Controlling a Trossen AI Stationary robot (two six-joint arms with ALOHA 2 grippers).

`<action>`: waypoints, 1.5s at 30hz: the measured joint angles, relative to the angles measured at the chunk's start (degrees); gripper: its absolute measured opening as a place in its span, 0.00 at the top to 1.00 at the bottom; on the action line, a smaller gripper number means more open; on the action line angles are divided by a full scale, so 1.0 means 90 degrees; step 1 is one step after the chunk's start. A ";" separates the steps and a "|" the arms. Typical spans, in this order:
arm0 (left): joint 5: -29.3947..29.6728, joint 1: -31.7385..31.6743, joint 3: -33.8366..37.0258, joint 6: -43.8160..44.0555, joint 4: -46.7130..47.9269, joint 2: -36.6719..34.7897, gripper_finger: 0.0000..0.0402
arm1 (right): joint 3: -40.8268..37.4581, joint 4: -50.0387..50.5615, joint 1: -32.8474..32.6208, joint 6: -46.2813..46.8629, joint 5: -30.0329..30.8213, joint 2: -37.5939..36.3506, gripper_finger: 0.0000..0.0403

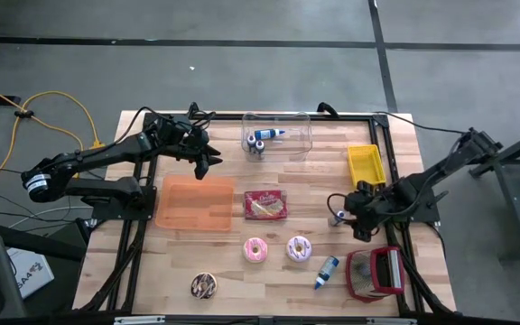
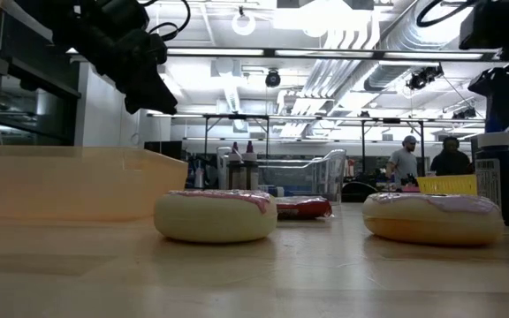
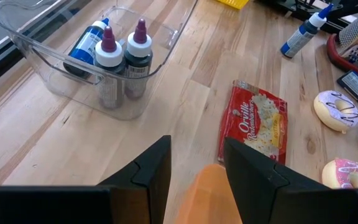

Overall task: Pick & Place Food Item
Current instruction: Put the top blue food coloring bottle into the transparent bin

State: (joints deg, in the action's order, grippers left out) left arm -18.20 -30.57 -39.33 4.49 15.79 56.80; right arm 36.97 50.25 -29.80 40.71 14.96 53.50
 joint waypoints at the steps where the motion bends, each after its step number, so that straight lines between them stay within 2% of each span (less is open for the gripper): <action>1: -0.0002 0.0000 0.0000 0.0000 0.0000 0.0000 0.65 | 0.0000 -0.0002 0.0000 0.0029 -0.0001 0.0059 0.38; 7: 0.0000 0.0000 0.0000 0.0000 0.0000 0.0000 0.65 | -0.0005 -0.0021 -0.0033 0.0372 0.0038 0.0248 0.38; 29: 0.0000 0.0000 0.0000 0.0000 0.0000 0.0000 0.65 | -0.0678 -0.0413 -0.1773 0.2012 0.2187 0.0211 0.38; 45: 0.0000 -0.0002 0.0000 0.0000 0.0000 0.0000 0.65 | -0.0775 -0.0628 -0.1813 0.1998 0.2598 0.0211 0.38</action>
State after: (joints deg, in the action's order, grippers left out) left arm -18.20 -30.58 -39.33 4.49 15.79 56.80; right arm 30.00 44.60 -46.12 58.70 38.34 55.40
